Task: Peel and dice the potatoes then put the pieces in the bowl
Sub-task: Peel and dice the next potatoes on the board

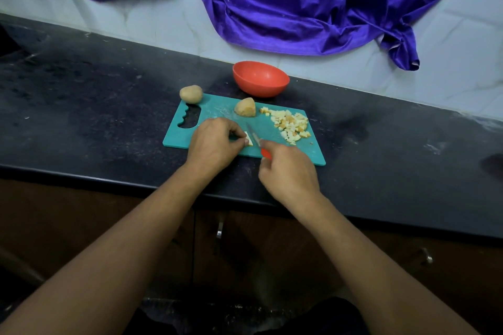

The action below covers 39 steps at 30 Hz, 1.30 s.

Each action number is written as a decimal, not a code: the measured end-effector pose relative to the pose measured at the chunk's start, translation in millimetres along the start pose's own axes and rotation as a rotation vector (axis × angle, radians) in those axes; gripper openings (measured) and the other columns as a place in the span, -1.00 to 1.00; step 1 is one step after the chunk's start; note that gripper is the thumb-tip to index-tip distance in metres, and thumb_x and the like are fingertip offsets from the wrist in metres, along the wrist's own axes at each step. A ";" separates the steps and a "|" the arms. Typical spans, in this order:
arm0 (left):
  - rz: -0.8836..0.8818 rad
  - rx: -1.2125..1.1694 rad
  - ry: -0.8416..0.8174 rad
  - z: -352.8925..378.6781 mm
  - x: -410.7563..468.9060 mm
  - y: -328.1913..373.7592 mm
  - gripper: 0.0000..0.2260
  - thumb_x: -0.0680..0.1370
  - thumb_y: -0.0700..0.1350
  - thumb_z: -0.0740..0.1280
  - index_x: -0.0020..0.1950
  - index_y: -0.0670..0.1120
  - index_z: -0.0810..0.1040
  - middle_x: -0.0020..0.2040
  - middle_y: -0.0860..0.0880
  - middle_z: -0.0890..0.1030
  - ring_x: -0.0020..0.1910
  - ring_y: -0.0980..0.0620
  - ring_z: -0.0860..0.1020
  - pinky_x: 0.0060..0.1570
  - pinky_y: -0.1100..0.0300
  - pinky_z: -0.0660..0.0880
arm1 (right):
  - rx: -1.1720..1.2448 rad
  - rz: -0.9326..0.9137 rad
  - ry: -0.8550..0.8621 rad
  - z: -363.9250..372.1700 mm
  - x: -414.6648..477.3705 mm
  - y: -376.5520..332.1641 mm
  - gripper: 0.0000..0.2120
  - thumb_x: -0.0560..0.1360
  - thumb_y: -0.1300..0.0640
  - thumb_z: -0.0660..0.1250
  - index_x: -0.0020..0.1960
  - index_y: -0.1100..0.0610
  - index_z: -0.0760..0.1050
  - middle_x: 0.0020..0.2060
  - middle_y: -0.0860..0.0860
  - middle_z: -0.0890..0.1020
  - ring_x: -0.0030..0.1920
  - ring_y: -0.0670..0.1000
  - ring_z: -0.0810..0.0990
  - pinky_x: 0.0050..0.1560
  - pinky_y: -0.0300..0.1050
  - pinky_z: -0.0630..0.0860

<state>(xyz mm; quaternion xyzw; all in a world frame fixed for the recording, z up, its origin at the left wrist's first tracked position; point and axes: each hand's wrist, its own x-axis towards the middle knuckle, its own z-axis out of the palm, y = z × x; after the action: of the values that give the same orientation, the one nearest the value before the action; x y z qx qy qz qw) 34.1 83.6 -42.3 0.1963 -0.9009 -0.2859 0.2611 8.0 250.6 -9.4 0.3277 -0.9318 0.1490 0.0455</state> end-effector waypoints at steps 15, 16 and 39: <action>0.004 -0.041 -0.002 -0.2 0.3 -2.9 -0.94 0.52 -0.05 0.49 -0.04 0.07 0.75 -0.06 0.14 0.73 -0.01 0.13 0.63 0.08 0.05 0.60 | -0.002 -0.053 0.030 1.6 -1.3 -12.8 -0.52 0.65 0.05 0.22 0.57 -0.11 0.34 -0.05 0.02 0.63 -0.05 0.04 0.59 -0.04 0.05 0.60; 0.006 -0.046 0.000 0.0 0.3 -3.2 -0.94 0.52 -0.06 0.50 -0.04 0.06 0.75 -0.06 0.14 0.73 -0.01 0.14 0.63 0.09 0.04 0.60 | -0.013 -0.058 0.035 2.3 -1.9 -13.6 -0.51 0.65 0.05 0.21 0.57 -0.10 0.33 -0.05 0.02 0.63 -0.05 0.05 0.59 -0.06 0.03 0.58; -0.066 -0.180 0.007 -3.5 -1.3 -2.4 -0.84 0.49 -0.09 0.55 0.06 0.02 0.69 -0.09 0.13 0.69 -0.08 0.21 0.63 0.12 0.14 0.61 | 0.131 0.020 0.017 -4.1 -2.2 -3.8 -0.53 0.63 0.05 0.25 0.54 -0.12 0.39 0.11 -0.01 0.65 -0.06 0.03 0.61 -0.04 0.04 0.61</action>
<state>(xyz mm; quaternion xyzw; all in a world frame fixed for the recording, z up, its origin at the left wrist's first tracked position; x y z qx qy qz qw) 37.6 81.0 -41.8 0.2026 -0.8637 -0.3733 0.2714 12.0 250.4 -4.9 0.3195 -0.9228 0.2130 0.0303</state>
